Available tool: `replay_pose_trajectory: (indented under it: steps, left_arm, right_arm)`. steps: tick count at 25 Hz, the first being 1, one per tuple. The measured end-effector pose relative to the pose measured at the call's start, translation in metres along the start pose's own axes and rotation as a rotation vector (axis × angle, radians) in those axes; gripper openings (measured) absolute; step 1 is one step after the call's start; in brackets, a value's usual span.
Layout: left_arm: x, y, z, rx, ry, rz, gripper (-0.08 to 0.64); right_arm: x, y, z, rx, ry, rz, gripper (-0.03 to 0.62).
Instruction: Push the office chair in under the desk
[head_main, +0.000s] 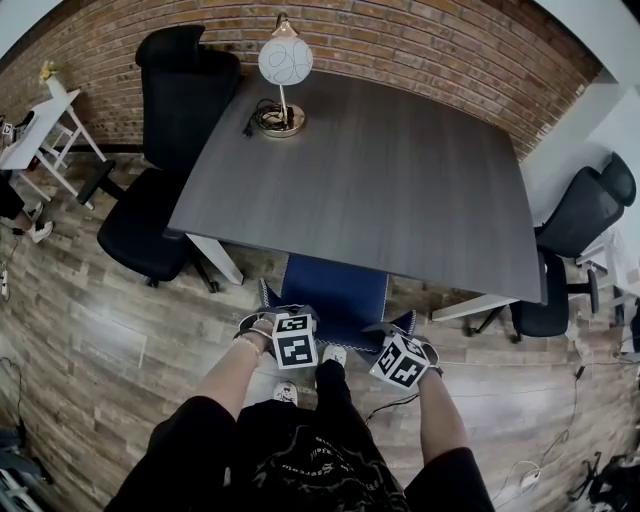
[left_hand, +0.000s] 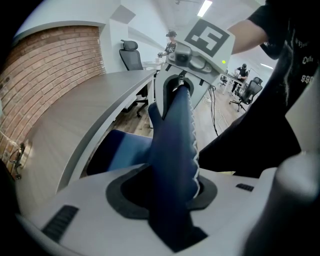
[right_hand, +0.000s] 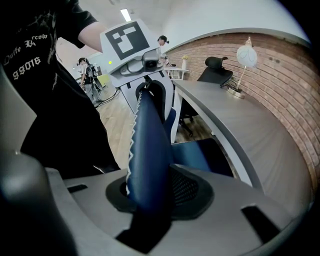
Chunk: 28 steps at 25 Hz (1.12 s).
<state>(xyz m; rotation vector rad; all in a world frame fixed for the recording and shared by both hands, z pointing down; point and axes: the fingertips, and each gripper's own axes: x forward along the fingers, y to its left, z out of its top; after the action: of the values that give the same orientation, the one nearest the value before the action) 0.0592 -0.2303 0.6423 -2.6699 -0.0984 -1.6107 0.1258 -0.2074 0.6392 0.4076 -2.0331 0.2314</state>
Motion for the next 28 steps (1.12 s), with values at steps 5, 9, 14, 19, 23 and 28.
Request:
replay_pose_trajectory:
  steps: [5,9,14,19,23,28]
  left_arm:
    - [0.0,0.009,0.001,-0.001,-0.002,0.002,0.144]
    - [0.001,0.015,0.005,-0.003,-0.001,0.003,0.144]
    - [0.002,0.023,0.007,-0.001,-0.006,0.005,0.144]
    - [0.002,0.028,0.008,-0.002,-0.007,0.005,0.144]
    - [0.003,0.033,0.01,-0.004,-0.007,0.004,0.144]
    - [0.006,0.041,0.013,-0.005,-0.011,0.008,0.146]
  right_arm:
    - [0.001,-0.008,0.002,0.002,0.002,0.004,0.109]
    - [-0.001,-0.016,0.001,-0.002,0.001,0.005,0.109]
    - [0.0,-0.024,0.001,-0.005,-0.003,0.0,0.109]
    - [0.0,-0.03,0.002,-0.005,-0.003,0.0,0.109]
    - [-0.001,-0.036,0.002,-0.009,-0.004,-0.002,0.109]
    - [0.0,-0.044,0.0,-0.01,-0.001,0.002,0.109]
